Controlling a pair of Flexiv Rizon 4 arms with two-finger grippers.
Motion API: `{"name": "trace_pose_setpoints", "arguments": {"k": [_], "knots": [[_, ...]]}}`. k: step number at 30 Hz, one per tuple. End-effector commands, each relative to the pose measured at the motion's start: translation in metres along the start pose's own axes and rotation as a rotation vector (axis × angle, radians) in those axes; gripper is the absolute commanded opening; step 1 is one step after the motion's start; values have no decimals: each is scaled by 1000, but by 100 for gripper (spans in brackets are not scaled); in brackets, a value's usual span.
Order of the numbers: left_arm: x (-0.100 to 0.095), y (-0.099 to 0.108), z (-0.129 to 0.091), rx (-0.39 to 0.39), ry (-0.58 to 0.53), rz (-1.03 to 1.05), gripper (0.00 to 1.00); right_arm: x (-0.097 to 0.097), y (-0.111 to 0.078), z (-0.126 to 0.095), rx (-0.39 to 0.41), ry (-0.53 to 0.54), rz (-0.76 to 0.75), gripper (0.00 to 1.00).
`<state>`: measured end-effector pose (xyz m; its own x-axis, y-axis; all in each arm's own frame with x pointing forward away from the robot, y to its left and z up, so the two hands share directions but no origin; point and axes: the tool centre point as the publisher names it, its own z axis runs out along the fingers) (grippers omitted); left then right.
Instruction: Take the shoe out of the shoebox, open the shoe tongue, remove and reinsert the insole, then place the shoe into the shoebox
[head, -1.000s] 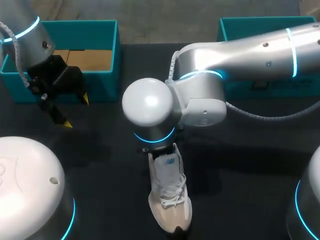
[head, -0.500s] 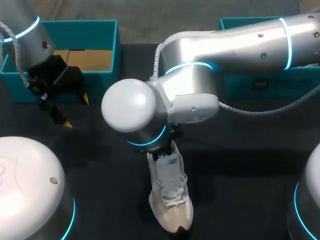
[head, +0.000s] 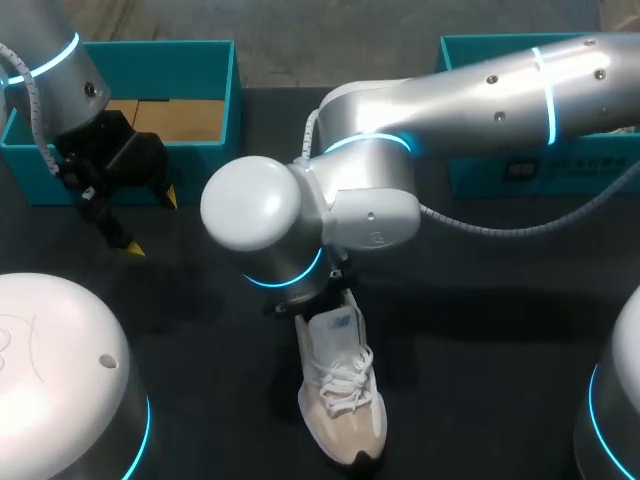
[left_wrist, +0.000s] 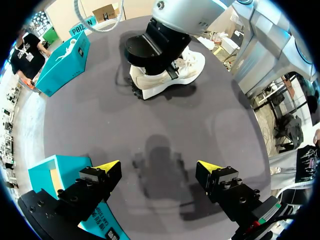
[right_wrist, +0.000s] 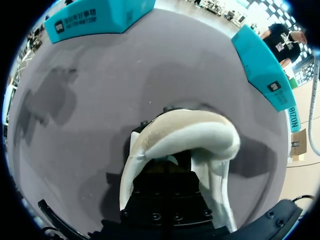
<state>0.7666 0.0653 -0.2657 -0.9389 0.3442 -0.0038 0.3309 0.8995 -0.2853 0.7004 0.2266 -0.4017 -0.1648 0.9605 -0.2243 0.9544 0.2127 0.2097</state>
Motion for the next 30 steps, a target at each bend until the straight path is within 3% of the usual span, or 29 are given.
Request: {"name": "trace_pose_setpoints", "arguments": {"k": [1, 6, 11, 21, 30], "knots": [[1, 0, 0, -4, 0, 0, 100, 1, -8, -13, -22, 10, 406, 0], [1, 0, 0, -4, 0, 0, 100, -3, -11, -38, -43, 19, 412, 0], [1, 0, 0, -4, 0, 0, 100, -2, -11, -46, -28, 37, 403, 0], [1, 0, 0, -4, 0, 0, 100, -4, -12, 4, 120, 167, 390, 0], [1, 0, 0, -4, 0, 0, 100, -3, -13, 19, 146, 177, 387, 0]]}}
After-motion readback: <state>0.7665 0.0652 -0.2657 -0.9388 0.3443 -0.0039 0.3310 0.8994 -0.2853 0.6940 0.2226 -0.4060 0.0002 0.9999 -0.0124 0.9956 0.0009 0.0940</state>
